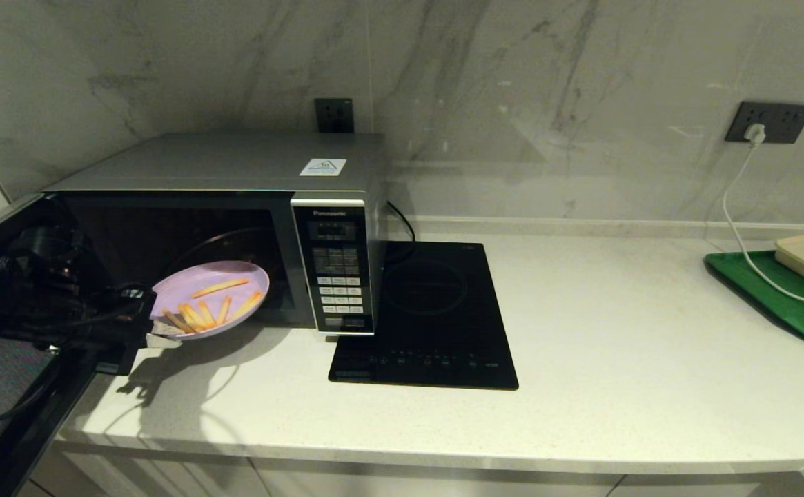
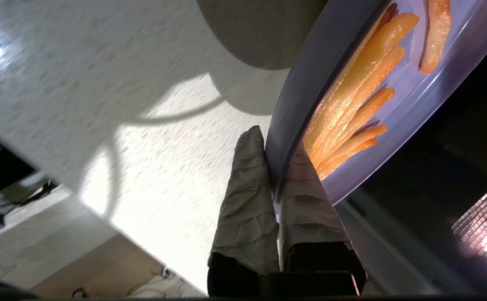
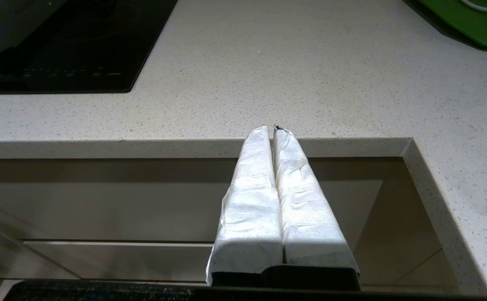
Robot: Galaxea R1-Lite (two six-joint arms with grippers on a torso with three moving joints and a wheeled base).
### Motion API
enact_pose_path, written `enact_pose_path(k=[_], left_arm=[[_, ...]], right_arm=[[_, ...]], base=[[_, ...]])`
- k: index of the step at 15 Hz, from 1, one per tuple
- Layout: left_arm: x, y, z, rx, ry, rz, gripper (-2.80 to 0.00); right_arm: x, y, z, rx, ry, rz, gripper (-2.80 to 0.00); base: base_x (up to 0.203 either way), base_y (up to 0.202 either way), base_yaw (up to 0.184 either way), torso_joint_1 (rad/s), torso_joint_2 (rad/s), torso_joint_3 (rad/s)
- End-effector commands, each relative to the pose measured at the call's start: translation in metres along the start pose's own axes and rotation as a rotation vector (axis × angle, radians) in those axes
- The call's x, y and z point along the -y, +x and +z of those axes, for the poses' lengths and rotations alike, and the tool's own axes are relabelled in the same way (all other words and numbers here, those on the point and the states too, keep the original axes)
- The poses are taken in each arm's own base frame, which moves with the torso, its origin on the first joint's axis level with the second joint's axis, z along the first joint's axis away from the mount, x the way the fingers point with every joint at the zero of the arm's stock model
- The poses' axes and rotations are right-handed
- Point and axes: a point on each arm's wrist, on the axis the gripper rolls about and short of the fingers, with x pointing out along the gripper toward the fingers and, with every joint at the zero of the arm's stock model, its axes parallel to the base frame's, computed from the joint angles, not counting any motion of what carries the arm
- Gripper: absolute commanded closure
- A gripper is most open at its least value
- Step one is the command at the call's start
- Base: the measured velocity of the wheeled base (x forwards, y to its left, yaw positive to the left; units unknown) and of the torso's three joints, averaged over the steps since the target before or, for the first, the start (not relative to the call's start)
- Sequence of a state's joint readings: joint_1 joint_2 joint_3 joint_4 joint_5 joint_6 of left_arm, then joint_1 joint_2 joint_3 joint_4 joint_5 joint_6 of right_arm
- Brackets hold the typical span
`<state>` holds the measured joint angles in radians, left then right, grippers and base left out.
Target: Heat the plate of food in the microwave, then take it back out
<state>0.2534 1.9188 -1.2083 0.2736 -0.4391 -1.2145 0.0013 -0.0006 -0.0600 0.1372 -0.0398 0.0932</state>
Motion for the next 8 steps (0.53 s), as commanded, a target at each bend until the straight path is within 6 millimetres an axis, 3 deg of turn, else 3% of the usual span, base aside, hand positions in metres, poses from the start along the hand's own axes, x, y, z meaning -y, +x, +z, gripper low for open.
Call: enact_pose_path(k=[1,5,8], left_arm=[[-0.008,-0.016,-0.007,-0.009,0.017,-0.015,0.00],[-0.018,-0.036,-0.024,-0.098,0.098,-0.068,0.00],[-0.043,-0.046,-0.041,-0.176,0.247,-0.070,0.00]], right_arm=[[0.000,0.000,0.000,-0.002,0.000,0.000,0.00],[0.000,0.000,0.000,-0.002,0.000,0.000,0.00],[0.000,0.000,0.000,-0.002,0.000,0.000,0.00]], base=[[0.000,0.000,0.000,0.000,0.00,0.000],[0.000,0.000,0.000,0.000,0.00,0.000],[0.000,0.000,0.000,0.000,0.00,0.000]])
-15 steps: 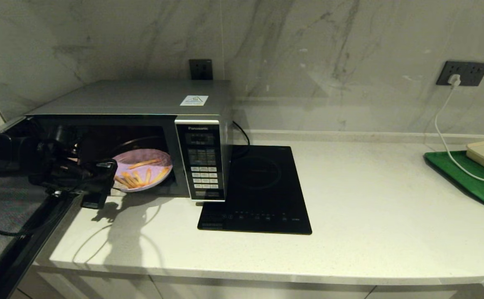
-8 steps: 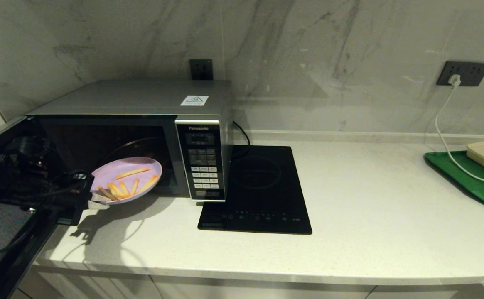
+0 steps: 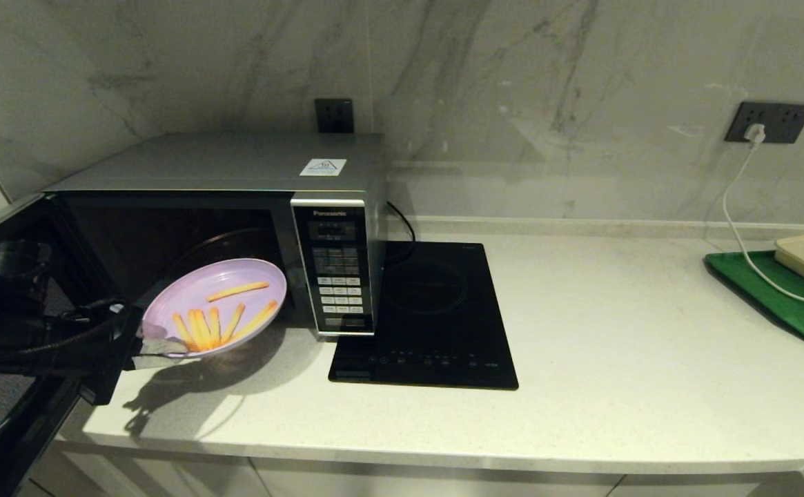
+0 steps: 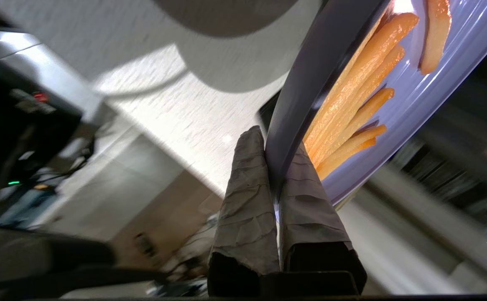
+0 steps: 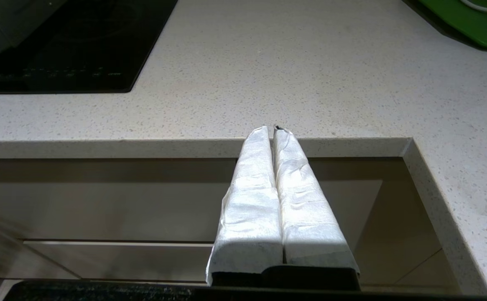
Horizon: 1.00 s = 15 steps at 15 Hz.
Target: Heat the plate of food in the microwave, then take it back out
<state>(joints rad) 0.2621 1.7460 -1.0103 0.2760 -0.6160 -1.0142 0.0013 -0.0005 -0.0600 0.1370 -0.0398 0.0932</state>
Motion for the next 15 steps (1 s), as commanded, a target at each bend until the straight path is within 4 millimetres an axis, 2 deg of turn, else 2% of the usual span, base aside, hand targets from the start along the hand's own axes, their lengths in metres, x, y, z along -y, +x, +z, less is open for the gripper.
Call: enact_pose_path(k=[1,4,7,11,15], left_arm=[[-0.016,-0.013,-0.022,-0.029,0.116,0.002,0.00],[-0.040,-0.015,-0.044,-0.083,0.221,0.045,0.00],[-0.045,-0.011,-0.061,-0.177,0.282,0.106,0.00],[-0.032,0.010,-0.096,-0.357,0.472,0.112,0.00],[-0.002,0.040,-0.136,-0.509,0.664,0.104,0.00]], right_arm=[[0.000,0.000,0.000,-0.002,0.000,0.000,0.00],[0.000,0.000,0.000,-0.002,0.000,0.000,0.00],[0.000,0.000,0.000,-0.002,0.000,0.000,0.00],[0.000,0.000,0.000,-0.002,0.000,0.000,0.00],[0.000,0.000,0.000,-0.002,0.000,0.000,0.00]], base=[[0.000,0.000,0.000,0.002,0.01,0.028],[0.000,0.000,0.000,0.000,0.00,0.000],[0.000,0.000,0.000,0.000,0.00,0.000],[0.000,0.000,0.000,0.000,0.00,0.000],[0.000,0.000,0.000,0.000,0.00,0.000]])
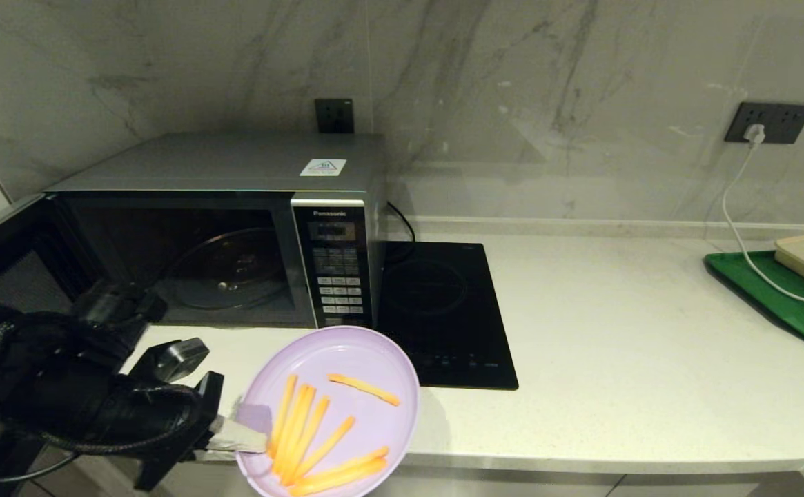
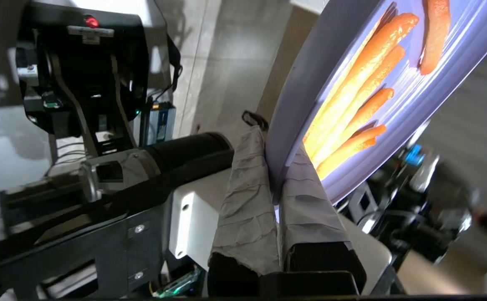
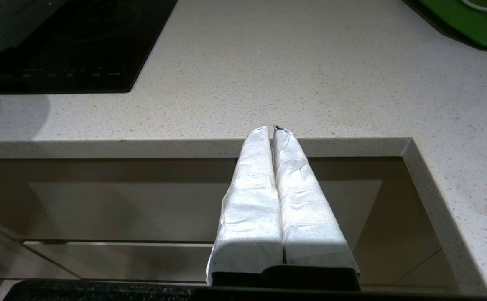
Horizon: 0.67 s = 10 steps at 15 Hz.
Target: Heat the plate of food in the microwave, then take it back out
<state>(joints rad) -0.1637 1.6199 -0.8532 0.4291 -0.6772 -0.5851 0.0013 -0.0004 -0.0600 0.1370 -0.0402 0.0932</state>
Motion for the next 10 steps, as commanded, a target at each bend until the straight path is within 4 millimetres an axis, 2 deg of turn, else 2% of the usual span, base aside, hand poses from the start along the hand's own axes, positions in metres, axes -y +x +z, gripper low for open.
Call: enact_pose_path(k=[1,6,10], left_arm=[[0.023,0.025,0.006,-0.079,0.065,0.007,0.00],[0.064,0.064,0.028,-0.108,0.079,0.070,0.00],[0.085,0.097,0.037,-0.113,0.037,0.138,0.00]], right_arm=[[0.000,0.000,0.000,-0.002,0.000,0.000,0.00],[0.000,0.000,0.000,-0.002,0.000,0.000,0.00],[0.000,0.000,0.000,-0.002,0.000,0.000,0.00]], base=[[0.000,0.000,0.000,0.000,0.00,0.000],[0.000,0.000,0.000,0.000,0.00,0.000],[0.000,0.000,0.000,0.000,0.00,0.000]])
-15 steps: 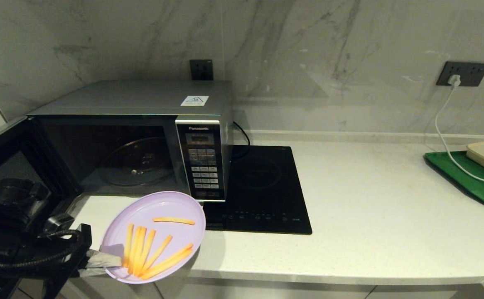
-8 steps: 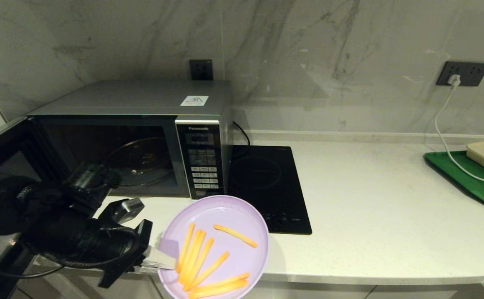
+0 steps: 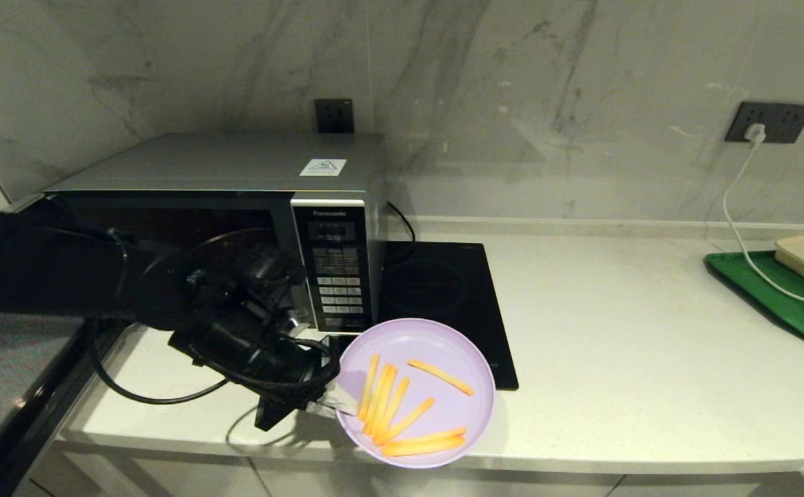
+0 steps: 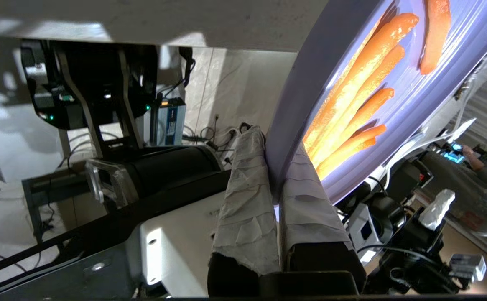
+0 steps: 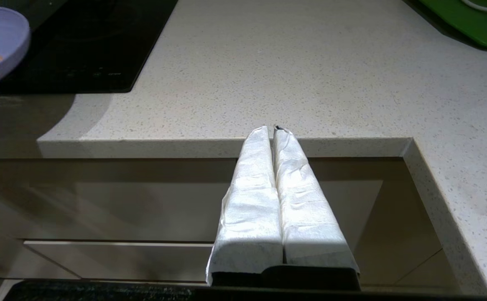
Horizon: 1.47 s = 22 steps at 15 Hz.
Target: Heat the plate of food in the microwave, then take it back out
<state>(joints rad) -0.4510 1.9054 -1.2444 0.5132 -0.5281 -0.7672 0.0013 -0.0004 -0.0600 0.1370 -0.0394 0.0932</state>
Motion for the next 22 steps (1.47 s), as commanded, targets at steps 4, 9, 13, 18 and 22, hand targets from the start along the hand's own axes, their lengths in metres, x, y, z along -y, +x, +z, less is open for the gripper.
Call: enact_pose_path(k=[4,9,13,18,22], left_arm=[[0.029,0.033,0.020,-0.018,-0.061,0.075,0.00],[0.042,0.054,0.033,0.001,-0.084,0.164,0.00],[0.051,0.074,0.035,-0.004,-0.061,0.189,0.00],[0.062,0.087,0.038,0.019,-0.037,0.252,0.00],[0.072,0.091,0.040,0.023,-0.026,0.235,0.00]], right_arm=[[0.000,0.000,0.000,-0.002,0.000,0.000,0.00],[0.000,0.000,0.000,-0.002,0.000,0.000,0.00],[0.000,0.000,0.000,-0.002,0.000,0.000,0.00],[0.000,0.000,0.000,-0.002,0.000,0.000,0.00],[0.000,0.000,0.000,-0.002,0.000,0.000,0.00]], base=[[0.000,0.000,0.000,0.000,0.00,0.000],[0.000,0.000,0.000,0.000,0.00,0.000],[0.000,0.000,0.000,0.000,0.00,0.000],[0.000,0.000,0.000,0.000,0.00,0.000],[0.000,0.000,0.000,0.000,0.00,0.000]])
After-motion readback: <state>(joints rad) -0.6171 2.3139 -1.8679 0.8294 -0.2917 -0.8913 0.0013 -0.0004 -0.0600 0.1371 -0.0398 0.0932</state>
